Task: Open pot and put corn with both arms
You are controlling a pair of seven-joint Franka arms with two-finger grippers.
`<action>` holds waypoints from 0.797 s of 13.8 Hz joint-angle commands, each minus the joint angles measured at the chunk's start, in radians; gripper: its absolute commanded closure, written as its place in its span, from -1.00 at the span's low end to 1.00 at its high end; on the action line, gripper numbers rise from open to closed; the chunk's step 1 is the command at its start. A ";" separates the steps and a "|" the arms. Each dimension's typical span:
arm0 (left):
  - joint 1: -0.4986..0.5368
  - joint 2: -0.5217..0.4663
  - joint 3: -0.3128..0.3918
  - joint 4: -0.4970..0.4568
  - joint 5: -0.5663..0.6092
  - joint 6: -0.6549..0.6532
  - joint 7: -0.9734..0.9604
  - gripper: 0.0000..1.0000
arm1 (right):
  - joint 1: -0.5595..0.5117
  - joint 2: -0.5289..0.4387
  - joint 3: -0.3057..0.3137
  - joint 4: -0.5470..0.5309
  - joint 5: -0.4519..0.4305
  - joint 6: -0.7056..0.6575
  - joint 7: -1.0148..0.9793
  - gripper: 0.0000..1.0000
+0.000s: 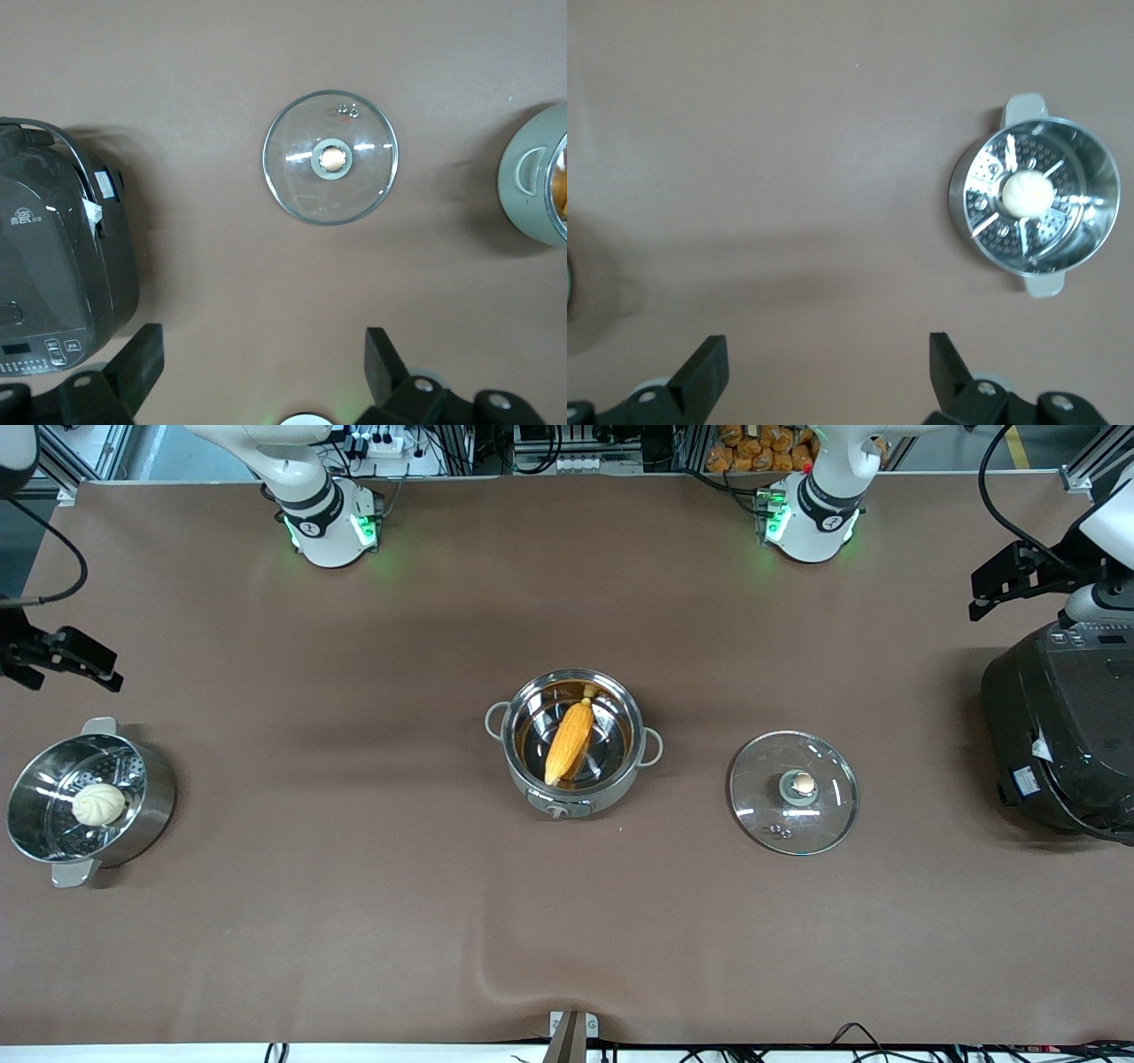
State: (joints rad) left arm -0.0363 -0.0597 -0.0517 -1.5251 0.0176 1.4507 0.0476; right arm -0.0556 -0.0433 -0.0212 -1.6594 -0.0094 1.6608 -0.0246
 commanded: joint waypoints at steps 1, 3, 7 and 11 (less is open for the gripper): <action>0.010 0.018 -0.004 0.052 -0.016 -0.053 0.020 -1.00 | -0.004 -0.012 -0.002 0.023 0.031 -0.051 0.025 -1.00; 0.007 0.020 -0.004 0.057 -0.016 -0.055 0.018 -1.00 | -0.006 -0.007 -0.003 0.030 0.031 -0.078 0.025 -1.00; 0.010 0.018 -0.002 0.057 -0.018 -0.059 0.015 -1.00 | -0.006 -0.006 -0.003 0.030 0.019 -0.078 0.025 -1.00; 0.010 0.018 -0.002 0.056 -0.018 -0.058 0.017 -1.00 | -0.006 -0.006 -0.002 0.029 0.019 -0.088 0.041 -1.00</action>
State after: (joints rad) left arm -0.0363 -0.0531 -0.0510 -1.5001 0.0159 1.4192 0.0476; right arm -0.0565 -0.0494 -0.0253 -1.6412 0.0030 1.5900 -0.0033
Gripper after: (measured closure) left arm 0.000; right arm 0.000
